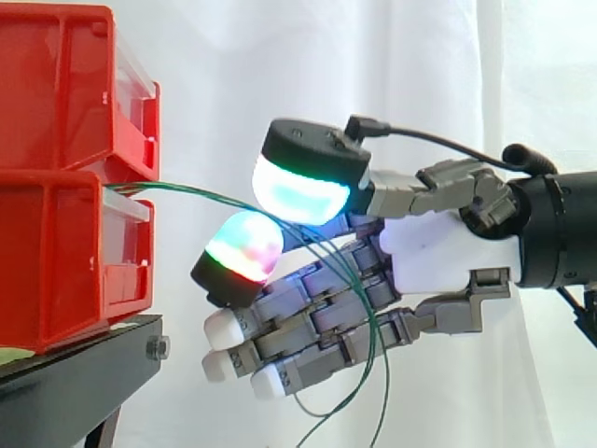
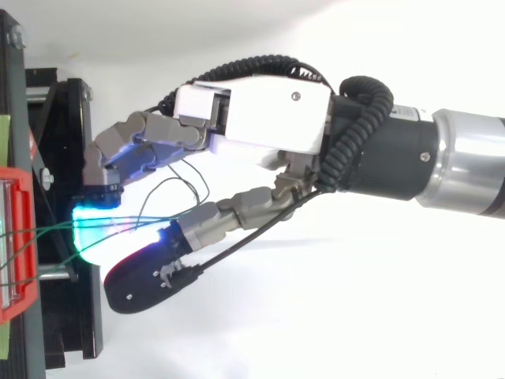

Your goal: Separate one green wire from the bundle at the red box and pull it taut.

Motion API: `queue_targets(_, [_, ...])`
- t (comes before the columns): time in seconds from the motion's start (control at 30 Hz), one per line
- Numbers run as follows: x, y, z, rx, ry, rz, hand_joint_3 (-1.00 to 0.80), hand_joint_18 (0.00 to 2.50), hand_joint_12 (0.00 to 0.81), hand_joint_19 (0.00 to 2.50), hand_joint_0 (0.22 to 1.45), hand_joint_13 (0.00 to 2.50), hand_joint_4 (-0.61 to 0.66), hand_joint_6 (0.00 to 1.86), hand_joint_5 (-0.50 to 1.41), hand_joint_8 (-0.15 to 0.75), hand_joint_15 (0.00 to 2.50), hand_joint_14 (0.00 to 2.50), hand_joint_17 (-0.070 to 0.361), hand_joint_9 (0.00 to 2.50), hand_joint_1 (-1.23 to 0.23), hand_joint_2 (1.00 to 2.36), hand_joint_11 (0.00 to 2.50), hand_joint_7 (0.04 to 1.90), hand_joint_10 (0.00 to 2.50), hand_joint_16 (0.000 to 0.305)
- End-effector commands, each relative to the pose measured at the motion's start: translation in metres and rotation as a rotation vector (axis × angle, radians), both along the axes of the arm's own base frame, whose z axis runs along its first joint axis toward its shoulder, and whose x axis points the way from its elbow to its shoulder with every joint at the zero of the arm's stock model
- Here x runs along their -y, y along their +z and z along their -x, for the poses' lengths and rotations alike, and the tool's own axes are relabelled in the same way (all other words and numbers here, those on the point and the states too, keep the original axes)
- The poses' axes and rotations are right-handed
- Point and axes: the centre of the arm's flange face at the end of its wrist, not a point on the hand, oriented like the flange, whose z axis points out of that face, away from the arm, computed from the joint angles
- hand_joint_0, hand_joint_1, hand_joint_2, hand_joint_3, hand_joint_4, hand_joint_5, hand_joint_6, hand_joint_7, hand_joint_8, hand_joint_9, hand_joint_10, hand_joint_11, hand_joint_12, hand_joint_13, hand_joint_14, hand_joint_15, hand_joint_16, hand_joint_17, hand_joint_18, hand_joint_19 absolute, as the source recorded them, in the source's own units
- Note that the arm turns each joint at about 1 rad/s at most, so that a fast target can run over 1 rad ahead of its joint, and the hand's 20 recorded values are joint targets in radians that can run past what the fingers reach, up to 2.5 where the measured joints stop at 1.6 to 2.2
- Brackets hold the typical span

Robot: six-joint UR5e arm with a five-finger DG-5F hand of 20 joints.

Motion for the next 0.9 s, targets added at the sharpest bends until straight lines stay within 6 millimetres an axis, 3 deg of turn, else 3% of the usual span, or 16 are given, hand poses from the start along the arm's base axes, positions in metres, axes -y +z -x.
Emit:
queue_targets(0.0, [0.003,0.008,0.004,-0.010,-0.003,0.004,-0.50,0.43,0.344,0.18,0.53,0.43,0.22,0.86,-0.21,0.291,0.10,0.00,0.125,0.62,-0.61,1.00,0.51,0.93,0.01,0.055])
queue_targets(0.07, [0.004,0.011,0.005,-0.012,-0.004,0.008,-0.45,0.39,0.337,0.20,0.56,0.42,0.20,0.85,-0.21,0.287,0.11,0.00,0.121,0.63,-0.46,1.00,0.51,0.95,0.01,0.054])
queue_targets(0.13, [0.005,0.015,0.007,-0.019,-0.005,0.012,-0.40,0.39,0.332,0.21,0.58,0.42,0.20,0.85,-0.21,0.283,0.12,0.00,0.120,0.63,-0.44,1.01,0.51,0.97,0.01,0.053])
queue_targets(0.23, [0.007,0.016,0.008,-0.023,-0.007,0.012,-0.24,0.39,0.334,0.20,0.57,0.41,0.19,0.86,-0.21,0.287,0.12,0.00,0.120,0.63,-0.56,1.02,0.55,1.01,0.01,0.053])
queue_targets(0.37, [0.007,0.019,0.010,-0.026,-0.007,0.013,-0.18,0.40,0.332,0.20,0.57,0.42,0.15,0.88,-0.22,0.285,0.12,0.00,0.119,0.62,-0.65,1.02,0.56,0.98,0.01,0.053])
queue_targets(0.87, [0.007,0.023,0.010,-0.029,-0.007,0.008,-0.44,0.49,0.334,0.19,0.67,0.49,0.18,0.90,-0.22,0.286,0.13,0.00,0.118,0.65,-0.85,1.01,0.58,0.93,0.01,0.052])
